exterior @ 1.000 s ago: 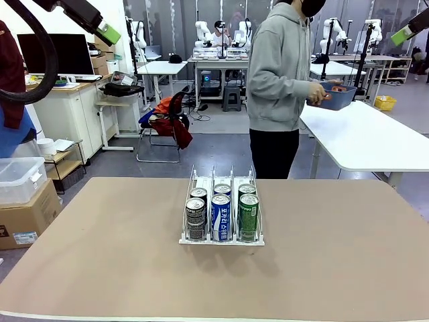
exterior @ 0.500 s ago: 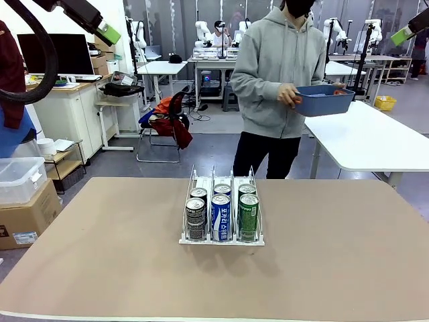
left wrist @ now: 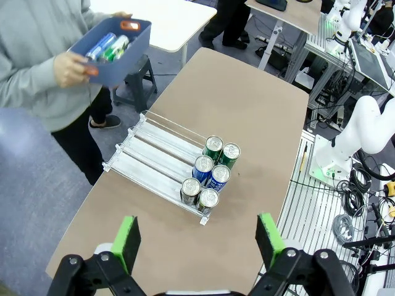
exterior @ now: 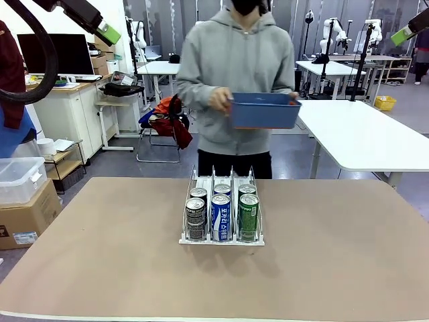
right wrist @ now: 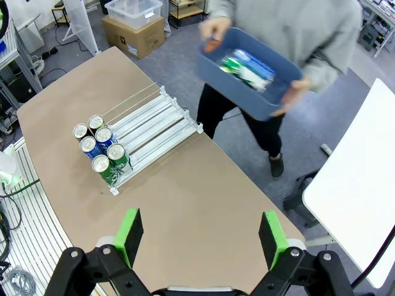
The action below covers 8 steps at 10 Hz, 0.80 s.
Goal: Fill the beverage cans into the dispenser.
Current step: Pick up the Ionic drink handed by the human.
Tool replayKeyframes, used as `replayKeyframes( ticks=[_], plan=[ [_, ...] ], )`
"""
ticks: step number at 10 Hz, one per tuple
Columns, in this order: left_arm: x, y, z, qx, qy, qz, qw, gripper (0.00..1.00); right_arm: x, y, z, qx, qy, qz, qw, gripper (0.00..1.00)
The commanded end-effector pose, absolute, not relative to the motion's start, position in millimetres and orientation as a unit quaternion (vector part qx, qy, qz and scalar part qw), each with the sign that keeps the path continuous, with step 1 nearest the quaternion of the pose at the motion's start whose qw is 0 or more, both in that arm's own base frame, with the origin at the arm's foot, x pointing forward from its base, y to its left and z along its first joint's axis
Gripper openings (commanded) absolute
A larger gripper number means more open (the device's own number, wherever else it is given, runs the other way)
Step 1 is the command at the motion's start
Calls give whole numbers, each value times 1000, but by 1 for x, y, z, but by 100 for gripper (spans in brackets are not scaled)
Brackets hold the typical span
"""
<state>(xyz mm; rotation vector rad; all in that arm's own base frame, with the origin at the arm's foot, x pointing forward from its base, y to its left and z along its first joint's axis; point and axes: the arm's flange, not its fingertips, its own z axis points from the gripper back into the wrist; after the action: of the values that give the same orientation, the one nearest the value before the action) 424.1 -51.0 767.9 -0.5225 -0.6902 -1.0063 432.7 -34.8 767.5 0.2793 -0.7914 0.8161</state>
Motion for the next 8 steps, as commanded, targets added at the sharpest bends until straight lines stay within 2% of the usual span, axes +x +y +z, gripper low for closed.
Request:
replayKeyframes(
  ticks=[1, 8],
  plan=[
    [423, -50, 768, -243, -320, -464, 789, 100, 432, -36, 767, 132, -374, 384, 834, 100],
    [423, -50, 768, -243, -320, -464, 789, 100, 432, -36, 767, 132, -374, 384, 834, 100]
  ],
)
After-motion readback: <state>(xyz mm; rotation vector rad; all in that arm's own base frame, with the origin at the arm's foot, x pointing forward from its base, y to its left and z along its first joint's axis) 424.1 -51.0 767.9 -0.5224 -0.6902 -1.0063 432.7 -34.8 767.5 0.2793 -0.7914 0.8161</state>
